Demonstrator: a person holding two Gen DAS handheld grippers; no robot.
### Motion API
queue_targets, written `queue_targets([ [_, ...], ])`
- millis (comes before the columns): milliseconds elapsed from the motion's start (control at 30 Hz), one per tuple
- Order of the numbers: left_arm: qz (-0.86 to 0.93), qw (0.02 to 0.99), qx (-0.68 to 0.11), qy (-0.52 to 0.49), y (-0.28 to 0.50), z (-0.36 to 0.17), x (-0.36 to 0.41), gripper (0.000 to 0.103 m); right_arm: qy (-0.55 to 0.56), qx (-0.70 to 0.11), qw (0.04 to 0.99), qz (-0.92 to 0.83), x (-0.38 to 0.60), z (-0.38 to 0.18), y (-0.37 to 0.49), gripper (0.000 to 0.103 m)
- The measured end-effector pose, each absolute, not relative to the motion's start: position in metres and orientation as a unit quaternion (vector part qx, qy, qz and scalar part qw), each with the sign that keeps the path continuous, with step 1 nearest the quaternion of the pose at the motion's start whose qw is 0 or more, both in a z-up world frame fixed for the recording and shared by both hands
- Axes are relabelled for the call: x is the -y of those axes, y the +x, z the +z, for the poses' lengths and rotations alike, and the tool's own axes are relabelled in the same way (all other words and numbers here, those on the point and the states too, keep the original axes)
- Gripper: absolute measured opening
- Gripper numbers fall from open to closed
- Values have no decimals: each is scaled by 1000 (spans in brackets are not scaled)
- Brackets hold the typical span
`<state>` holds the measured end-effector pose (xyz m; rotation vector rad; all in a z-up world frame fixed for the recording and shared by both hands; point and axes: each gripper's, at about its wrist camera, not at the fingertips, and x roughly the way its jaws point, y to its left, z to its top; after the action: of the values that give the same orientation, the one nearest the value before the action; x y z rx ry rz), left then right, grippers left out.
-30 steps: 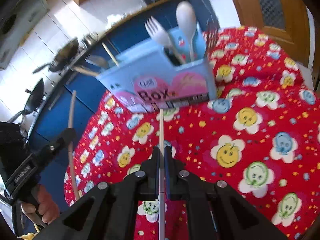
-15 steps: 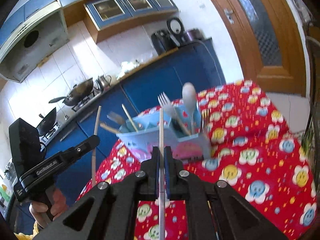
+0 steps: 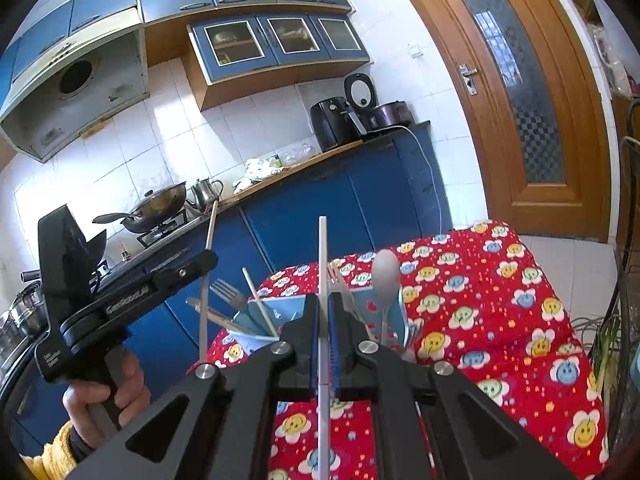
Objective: Organize utensils
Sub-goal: 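Lift both chopsticks upright over the blue caddy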
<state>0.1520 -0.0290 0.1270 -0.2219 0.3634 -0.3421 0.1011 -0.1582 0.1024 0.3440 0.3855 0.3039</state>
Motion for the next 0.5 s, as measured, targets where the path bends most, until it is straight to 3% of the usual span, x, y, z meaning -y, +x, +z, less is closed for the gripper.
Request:
queue_targets([
  [500,-105,987,-85,-89,185,121,50,5,143,-142,972,121,165,113,150,6],
])
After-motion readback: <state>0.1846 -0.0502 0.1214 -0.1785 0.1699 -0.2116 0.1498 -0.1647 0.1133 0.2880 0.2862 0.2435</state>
